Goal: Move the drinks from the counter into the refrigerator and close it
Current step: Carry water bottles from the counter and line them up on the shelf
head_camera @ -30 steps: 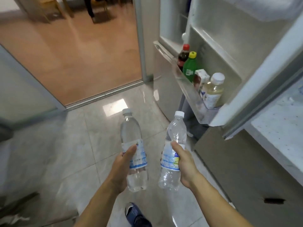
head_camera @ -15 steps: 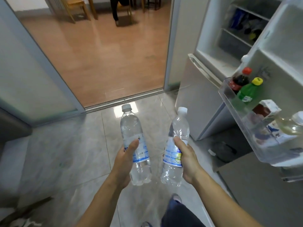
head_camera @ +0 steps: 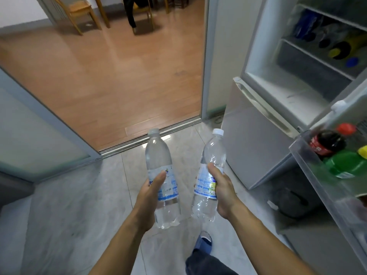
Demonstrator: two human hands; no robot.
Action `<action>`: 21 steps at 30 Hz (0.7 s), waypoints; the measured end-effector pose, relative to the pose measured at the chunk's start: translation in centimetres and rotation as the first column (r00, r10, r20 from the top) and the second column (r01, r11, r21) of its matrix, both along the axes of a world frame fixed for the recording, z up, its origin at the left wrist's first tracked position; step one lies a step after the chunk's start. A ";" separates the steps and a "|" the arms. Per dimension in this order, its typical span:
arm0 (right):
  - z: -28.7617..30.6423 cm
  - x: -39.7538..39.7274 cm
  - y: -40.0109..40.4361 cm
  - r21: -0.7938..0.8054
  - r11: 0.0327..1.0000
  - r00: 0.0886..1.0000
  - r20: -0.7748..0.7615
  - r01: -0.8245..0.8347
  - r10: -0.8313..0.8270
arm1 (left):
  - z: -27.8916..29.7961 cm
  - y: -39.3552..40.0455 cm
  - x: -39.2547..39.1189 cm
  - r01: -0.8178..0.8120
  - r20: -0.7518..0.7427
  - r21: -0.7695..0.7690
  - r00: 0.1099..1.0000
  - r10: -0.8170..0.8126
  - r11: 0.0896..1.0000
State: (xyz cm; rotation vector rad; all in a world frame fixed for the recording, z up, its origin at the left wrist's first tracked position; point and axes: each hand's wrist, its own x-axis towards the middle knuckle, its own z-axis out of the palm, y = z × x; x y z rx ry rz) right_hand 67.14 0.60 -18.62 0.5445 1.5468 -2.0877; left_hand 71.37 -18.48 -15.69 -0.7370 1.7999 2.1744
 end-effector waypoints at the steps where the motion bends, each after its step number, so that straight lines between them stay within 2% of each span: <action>1: 0.3 -1.6 0.0 -0.002 1.000 1.000 -0.003 0.011 -0.011 | 0.3 0.0 -1.7 0.012 -0.005 -0.002 1.000 -0.012 1.000; 12: -0.2 -13.8 0.6 0.015 0.972 0.972 0.024 0.233 -0.233 | -0.5 0.4 -17.5 0.169 0.036 0.048 0.985 -0.170 0.985; 21: 1.4 -22.3 -1.2 0.031 0.847 0.848 -0.026 0.530 -0.530 | -0.8 -0.3 -32.4 0.396 0.046 0.146 0.913 -0.406 0.906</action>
